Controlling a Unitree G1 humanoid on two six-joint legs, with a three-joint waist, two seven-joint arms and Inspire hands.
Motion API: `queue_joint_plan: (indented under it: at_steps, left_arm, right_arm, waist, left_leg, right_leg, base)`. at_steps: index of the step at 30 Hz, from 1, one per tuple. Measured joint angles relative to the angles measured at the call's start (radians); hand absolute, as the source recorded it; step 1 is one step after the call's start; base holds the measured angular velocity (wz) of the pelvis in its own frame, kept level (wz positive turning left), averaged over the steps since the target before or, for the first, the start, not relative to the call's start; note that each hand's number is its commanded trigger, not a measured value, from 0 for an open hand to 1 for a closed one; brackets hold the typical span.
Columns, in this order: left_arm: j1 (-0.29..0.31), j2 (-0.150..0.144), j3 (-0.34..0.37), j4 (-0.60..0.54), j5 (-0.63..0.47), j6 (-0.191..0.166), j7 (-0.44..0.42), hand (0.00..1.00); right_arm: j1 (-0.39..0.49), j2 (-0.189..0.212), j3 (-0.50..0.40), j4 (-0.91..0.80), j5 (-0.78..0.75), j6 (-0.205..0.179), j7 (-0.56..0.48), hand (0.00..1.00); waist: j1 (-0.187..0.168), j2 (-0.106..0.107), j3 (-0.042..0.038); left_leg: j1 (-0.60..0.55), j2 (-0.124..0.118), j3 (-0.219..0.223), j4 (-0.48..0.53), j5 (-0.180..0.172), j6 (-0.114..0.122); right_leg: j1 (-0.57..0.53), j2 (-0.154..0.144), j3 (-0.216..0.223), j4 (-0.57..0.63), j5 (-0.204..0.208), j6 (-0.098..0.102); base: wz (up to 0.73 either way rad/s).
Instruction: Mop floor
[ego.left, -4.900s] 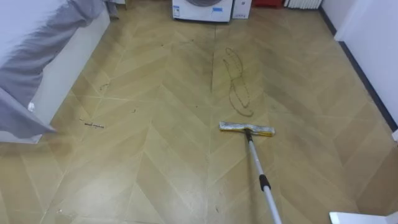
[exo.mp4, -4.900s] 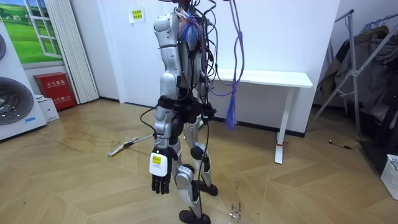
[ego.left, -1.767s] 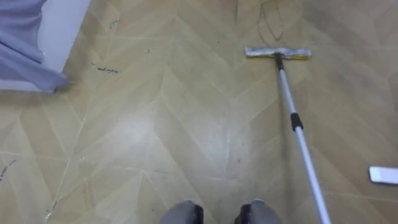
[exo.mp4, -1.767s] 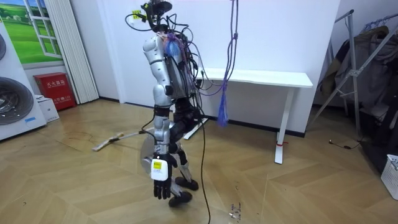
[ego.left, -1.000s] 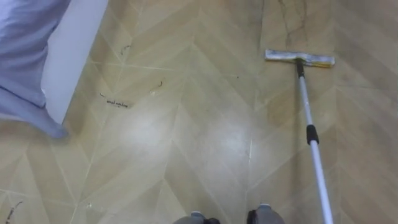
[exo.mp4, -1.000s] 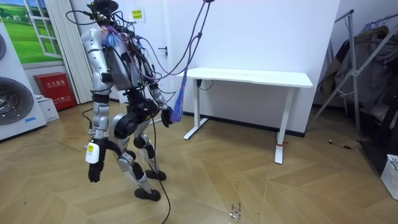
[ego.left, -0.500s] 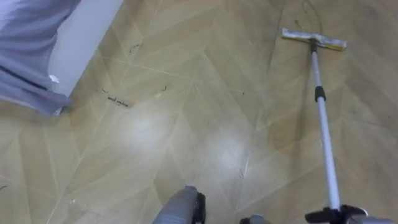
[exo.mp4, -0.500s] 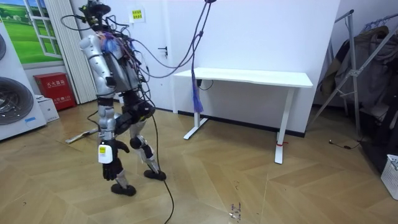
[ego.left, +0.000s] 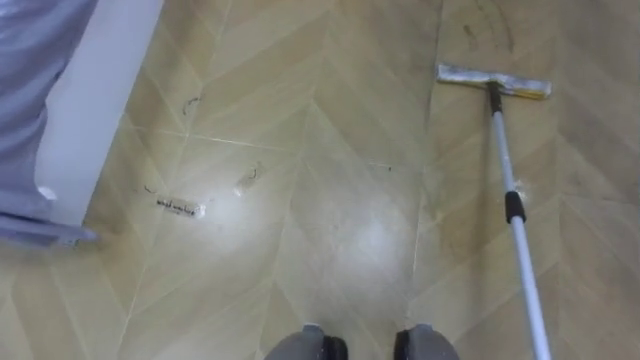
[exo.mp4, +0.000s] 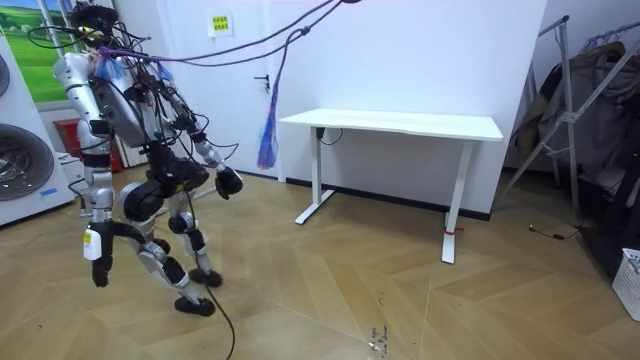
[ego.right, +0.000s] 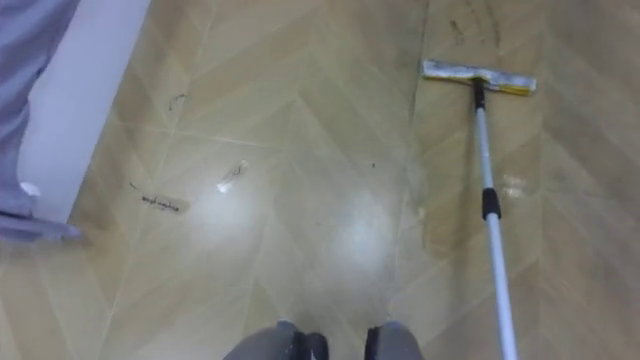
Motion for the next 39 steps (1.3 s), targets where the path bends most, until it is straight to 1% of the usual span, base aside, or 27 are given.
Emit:
queue_joint_plan:
  at_steps: [1, 2, 4, 5, 6, 8, 9, 11, 12, 13, 14, 17, 18, 20, 21, 22, 23, 25, 26, 27, 29, 30, 31, 32, 33, 35, 39]
  left_arm:
    - [-0.003, 0.0, -0.002, 0.008, -0.002, 0.014, 0.009, 0.0]
    - [-0.005, 0.001, -0.001, 0.009, -0.004, 0.022, 0.013, 0.0]
    - [-0.013, 0.009, -0.002, 0.008, -0.04, 0.028, 0.017, 0.0]
    - [-0.011, 0.018, -0.002, 0.005, -0.049, 0.029, 0.018, 0.0]
    - [-0.006, 0.022, -0.002, -0.003, -0.053, 0.03, 0.021, 0.0]
    - [0.022, 0.033, -0.001, -0.04, -0.076, 0.03, 0.034, 0.0]
    - [0.027, 0.034, -0.001, -0.042, -0.079, 0.028, 0.033, 0.0]
    - [0.043, 0.037, 0.001, -0.042, -0.076, 0.027, 0.031, 0.0]
    - [0.052, 0.037, 0.001, -0.042, -0.076, 0.027, 0.03, 0.0]
    - [0.068, 0.037, 0.001, -0.043, -0.076, 0.026, 0.024, 0.0]
    - [0.068, 0.042, 0.001, -0.041, -0.076, 0.026, 0.011, 0.0]
    - [0.063, 0.043, 0.003, -0.04, -0.074, 0.017, -0.012, 0.0]
    - [0.063, 0.043, 0.002, -0.043, -0.073, 0.017, -0.016, 0.0]
    - [0.059, 0.028, 0.002, -0.049, -0.058, 0.012, -0.02, 0.0]
    - [0.059, 0.026, 0.002, -0.05, -0.058, 0.008, -0.021, 0.0]
    - [0.059, 0.025, 0.004, -0.05, -0.059, -0.002, -0.024, 0.0]
    - [0.059, 0.024, 0.008, -0.046, -0.059, -0.002, -0.027, 0.0]
    - [0.05, 0.023, 0.008, -0.039, -0.059, -0.002, -0.027, 0.0]
    - [0.044, 0.021, 0.006, -0.038, -0.057, -0.004, -0.026, 0.0]
    - [0.04, 0.018, 0.006, -0.038, -0.057, -0.007, -0.026, 0.0]
    - [0.02, 0.01, -0.001, -0.043, -0.056, -0.011, -0.023, 0.0]
    - [0.02, 0.008, -0.002, -0.043, -0.058, -0.011, -0.018, 0.0]
    - [0.02, 0.008, -0.006, -0.041, -0.058, -0.009, -0.007, 0.0]
    - [0.022, 0.006, -0.009, -0.031, -0.058, -0.001, -0.002, 0.0]
    - [0.021, 0.005, -0.009, -0.027, -0.06, 0.003, 0.001, 0.0]
    - [0.02, 0.007, -0.008, -0.027, -0.082, 0.02, 0.019, 0.0]
    - [0.018, 0.028, -0.021, -0.057, -0.156, 0.021, 0.036, 0.0]
  right_arm:
    - [-0.025, -0.005, -0.001, 0.001, -0.001, 0.018, 0.0, 1.0]
    - [-0.058, -0.014, -0.009, 0.002, -0.005, 0.034, 0.001, 1.0]
    - [-0.144, -0.032, -0.011, 0.01, -0.004, 0.053, 0.002, 1.0]
    - [-0.207, -0.038, -0.01, 0.033, -0.004, 0.049, 0.008, 1.0]
    - [-0.234, -0.041, -0.01, 0.036, -0.004, 0.049, 0.013, 1.0]
    - [-0.3, -0.061, -0.004, 0.029, 0.027, 0.029, 0.043, 1.0]
    - [-0.315, -0.064, -0.002, 0.028, 0.039, 0.02, 0.047, 1.0]
    - [-0.345, -0.065, 0.002, 0.023, 0.078, 0.006, 0.064, 1.0]
    - [-0.344, -0.064, 0.002, 0.021, 0.086, 0.006, 0.07, 1.0]
    - [-0.338, -0.064, 0.003, 0.021, 0.086, 0.006, 0.083, 1.0]
    - [-0.318, -0.063, 0.003, 0.021, 0.087, 0.004, 0.09, 1.0]
    - [-0.244, -0.071, 0.003, 0.04, 0.099, -0.018, 0.098, 1.0]
    - [-0.226, -0.072, 0.009, 0.048, 0.099, -0.021, 0.101, 1.0]
    - [-0.123, -0.093, 0.045, 0.072, 0.086, -0.027, 0.094, 1.0]
    - [-0.093, -0.093, 0.047, 0.072, 0.083, -0.027, 0.09, 1.0]
    - [-0.038, -0.089, 0.052, 0.07, 0.077, -0.027, 0.079, 1.0]
    - [0.003, -0.083, 0.058, 0.07, 0.076, -0.027, 0.069, 1.0]
    - [0.029, -0.055, 0.061, 0.066, 0.075, -0.027, 0.05, 1.0]
    - [0.029, -0.031, 0.061, 0.06, 0.075, -0.027, 0.04, 1.0]
    - [0.029, -0.02, 0.061, 0.052, 0.075, -0.027, 0.031, 1.0]
    - [0.018, 0.008, 0.058, 0.028, 0.075, -0.027, 0.005, 1.0]
    - [0.015, 0.012, 0.057, 0.027, 0.075, -0.027, -0.002, 1.0]
    - [0.003, 0.017, 0.054, 0.028, 0.074, -0.024, -0.012, 1.0]
    - [-0.019, 0.016, 0.034, 0.026, 0.056, -0.016, -0.015, 1.0]
    - [-0.038, 0.013, 0.024, 0.022, 0.046, -0.007, -0.016, 1.0]
    - [-0.124, -0.007, 0.014, 0.016, 0.045, 0.03, -0.014, 1.0]
    - [-0.3, -0.061, 0.014, 0.011, 0.077, 0.042, -0.003, 1.0]
  waist:
    - [0.0, -0.004, 0.0018]
    - [0.007, -0.014, 0.0041]
    - [0.026, -0.023, 0.01]
    - [0.041, -0.036, 0.0142]
    - [0.047, -0.04, 0.0133]
    - [0.084, -0.064, 0.0093]
    - [0.095, -0.068, 0.0106]
    - [0.135, -0.083, 0.0177]
    - [0.142, -0.085, 0.0184]
    - [0.144, -0.081, 0.0161]
    - [0.141, -0.084, 0.0148]
    - [0.12, -0.069, 0.0106]
    - [0.112, -0.066, 0.0095]
    - [0.068, -0.038, -0.0029]
    - [0.061, -0.029, -0.0054]
    - [0.05, -0.021, -0.0101]
    - [0.031, -0.025, -0.0088]
    - [0.016, -0.006, -0.0176]
    - [-0.006, -0.008, -0.0118]
    - [-0.015, 0.0, -0.0146]
    - [-0.025, 0.004, -0.0074]
    - [-0.026, 0.004, -0.007]
    - [-0.025, -0.003, -0.0005]
    - [-0.021, -0.008, 0.0049]
    - [-0.014, -0.004, 0.0029]
    - [0.012, -0.027, 0.0149]
    - [0.044, -0.05, 0.0212]
  left_leg:
    - [0.017, -0.003, -0.002, 0.02, -0.023, -0.005]
    - [0.02, -0.005, -0.004, 0.054, -0.046, -0.022]
    - [-0.016, 0.008, 0.005, 0.175, -0.042, -0.056]
    - [-0.051, 0.026, 0.015, 0.286, -0.011, -0.107]
    - [-0.07, 0.035, 0.018, 0.34, 0.011, -0.124]
    - [-0.148, 0.069, 0.017, 0.491, 0.103, -0.154]
    - [-0.156, 0.076, 0.017, 0.488, 0.099, -0.157]
    - [-0.193, 0.09, 0.017, 0.362, 0.085, -0.137]
    - [-0.199, 0.09, 0.016, 0.305, 0.086, -0.138]
    - [-0.205, 0.09, 0.007, 0.157, 0.099, -0.149]
    - [-0.21, 0.083, 0.016, 0.098, 0.14, -0.106]
    - [-0.166, 0.069, 0.022, 0.061, 0.132, -0.044]
    - [-0.155, 0.062, 0.024, 0.055, 0.126, -0.039]
    - [-0.119, 0.019, 0.024, 0.032, 0.105, -0.018]
    - [-0.112, 0.016, 0.032, 0.031, 0.1, -0.012]
    - [-0.098, 0.011, 0.046, 0.03, 0.082, -0.005]
    - [-0.089, 0.0, 0.049, 0.033, 0.066, 0.001]
    - [-0.085, -0.002, 0.046, 0.042, 0.043, 0.003]
    - [-0.077, -0.008, 0.035, 0.037, 0.037, 0.002]
    - [-0.076, -0.007, 0.029, 0.033, 0.036, 0.001]
    - [-0.075, -0.007, 0.026, 0.021, 0.037, -0.001]
    - [-0.074, -0.007, 0.025, 0.022, 0.037, -0.001]
    - [-0.067, -0.013, 0.022, 0.025, 0.03, -0.007]
    - [-0.064, -0.011, 0.009, 0.032, 0.022, -0.018]
    - [-0.063, -0.01, -0.001, 0.036, 0.018, -0.025]
    - [-0.064, -0.004, -0.02, 0.064, 0.003, -0.048]
    - [-0.102, 0.018, -0.036, 0.145, -0.011, -0.075]
  right_leg:
    - [0.002, 0.008, -0.012, -0.015, 0.019, -0.035]
    - [0.005, 0.011, -0.008, 0.013, 0.016, -0.05]
    - [0.0, 0.01, -0.012, 0.072, -0.016, -0.073]
    - [0.001, 0.018, -0.007, 0.113, -0.041, -0.091]
    - [0.003, 0.022, -0.007, 0.132, -0.055, -0.098]
    - [0.014, 0.053, 0.002, 0.164, -0.091, -0.112]
    - [0.022, 0.06, 0.004, 0.163, -0.097, -0.112]
    - [0.066, 0.07, 0.008, 0.151, -0.111, -0.114]
    - [0.08, 0.07, 0.005, 0.143, -0.116, -0.114]
    - [0.11, 0.069, 0.002, 0.129, -0.129, -0.11]
    - [0.134, 0.06, 0.002, 0.117, -0.144, -0.1]
    - [0.192, 0.045, -0.012, 0.055, -0.155, -0.078]
    - [0.201, 0.038, -0.012, 0.053, -0.156, -0.076]
    - [0.222, -0.009, -0.031, 0.086, -0.148, -0.05]
    - [0.221, -0.018, -0.031, 0.106, -0.142, -0.038]
    - [0.209, -0.031, -0.024, 0.153, -0.125, -0.008]
    - [0.193, -0.045, -0.018, 0.202, -0.106, 0.016]
    - [0.149, -0.042, -0.002, 0.274, -0.05, 0.022]
    - [0.117, -0.036, 0.003, 0.315, -0.017, 0.028]
    - [0.102, -0.031, 0.014, 0.317, -0.018, 0.031]
    - [0.022, -0.01, 0.056, 0.204, -0.041, 0.031]
    - [0.007, -0.011, 0.058, 0.15, -0.038, 0.028]
    - [-0.01, -0.013, 0.057, 0.041, -0.011, 0.013]
    - [-0.004, -0.017, 0.039, 0.034, 0.007, -0.011]
    - [0.002, -0.015, 0.027, 0.032, 0.007, -0.021]
    - [0.008, -0.01, 0.015, 0.048, -0.01, -0.047]
    - [-0.006, 0.005, -0.006, 0.088, -0.051, -0.072]
  base:
    - [0.1]
    - [0.1]
    - [-0.08]
    - [-0.2]
    - [-0.18]
    - [-0.15]
    - [-0.12]
    - [-0.13]
    - [-0.1]
    - [0.08]
    - [0.22]
    - [0.31]
    - [0.27]
    - [0.48]
    - [0.34]
    - [0.15]
    - [0.07]
    - [-0.1]
    - [-0.13]
    - [-0.06]
    - [-0.02]
    - [0.08]
    - [0.11]
    - [0.05]
    - [-0.09]
    - [-0.04]
    - [0.15]
